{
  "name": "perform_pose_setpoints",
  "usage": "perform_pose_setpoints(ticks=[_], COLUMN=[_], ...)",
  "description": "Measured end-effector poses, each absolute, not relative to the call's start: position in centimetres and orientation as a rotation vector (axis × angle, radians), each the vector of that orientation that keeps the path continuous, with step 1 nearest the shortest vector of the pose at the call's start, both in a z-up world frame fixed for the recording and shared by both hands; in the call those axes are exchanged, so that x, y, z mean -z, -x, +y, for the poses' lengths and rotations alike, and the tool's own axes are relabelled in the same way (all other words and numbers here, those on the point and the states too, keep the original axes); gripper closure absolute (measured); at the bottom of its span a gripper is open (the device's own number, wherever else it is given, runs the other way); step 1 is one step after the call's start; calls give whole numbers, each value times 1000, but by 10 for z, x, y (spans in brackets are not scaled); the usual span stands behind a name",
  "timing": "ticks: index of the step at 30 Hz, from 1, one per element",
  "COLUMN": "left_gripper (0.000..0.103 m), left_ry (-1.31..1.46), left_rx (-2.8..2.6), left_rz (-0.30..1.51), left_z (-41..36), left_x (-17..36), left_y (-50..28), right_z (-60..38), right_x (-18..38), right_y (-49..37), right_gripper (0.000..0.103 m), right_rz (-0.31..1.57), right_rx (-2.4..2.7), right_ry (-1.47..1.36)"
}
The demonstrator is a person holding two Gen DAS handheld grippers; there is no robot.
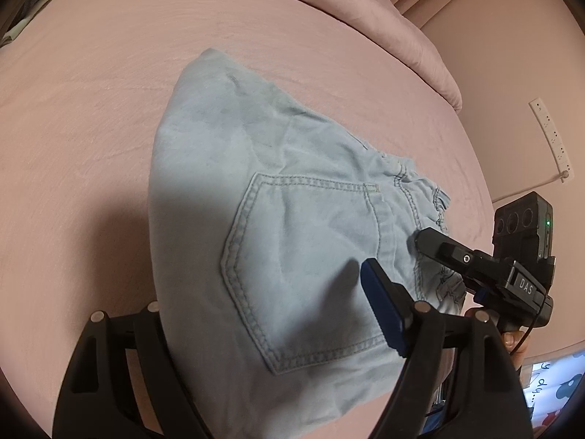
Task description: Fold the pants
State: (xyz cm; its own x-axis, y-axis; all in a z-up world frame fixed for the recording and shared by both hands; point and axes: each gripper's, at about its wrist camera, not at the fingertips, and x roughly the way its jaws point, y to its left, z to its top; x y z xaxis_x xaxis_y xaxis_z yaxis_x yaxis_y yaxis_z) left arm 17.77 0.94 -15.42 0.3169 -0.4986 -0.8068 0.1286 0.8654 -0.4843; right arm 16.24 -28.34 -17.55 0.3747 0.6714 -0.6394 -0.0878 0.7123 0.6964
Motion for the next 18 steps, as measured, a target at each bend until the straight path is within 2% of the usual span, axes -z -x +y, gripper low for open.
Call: perform_pose_setpoints(ticks=[13,18], left_gripper=[24,30], left_ry=[362,351], left_rx=[421,409], left_rz=[1180,1177], left_z=[9,6], left_x=[153,151], left_y=[-173,-173], right_z=[-275,-269], right_x=[169,166], right_y=[-164,-162], right_gripper=[23,24], right_rz=[1087,1079], right_rx=[-510,-489], right_ry=[-596,-570])
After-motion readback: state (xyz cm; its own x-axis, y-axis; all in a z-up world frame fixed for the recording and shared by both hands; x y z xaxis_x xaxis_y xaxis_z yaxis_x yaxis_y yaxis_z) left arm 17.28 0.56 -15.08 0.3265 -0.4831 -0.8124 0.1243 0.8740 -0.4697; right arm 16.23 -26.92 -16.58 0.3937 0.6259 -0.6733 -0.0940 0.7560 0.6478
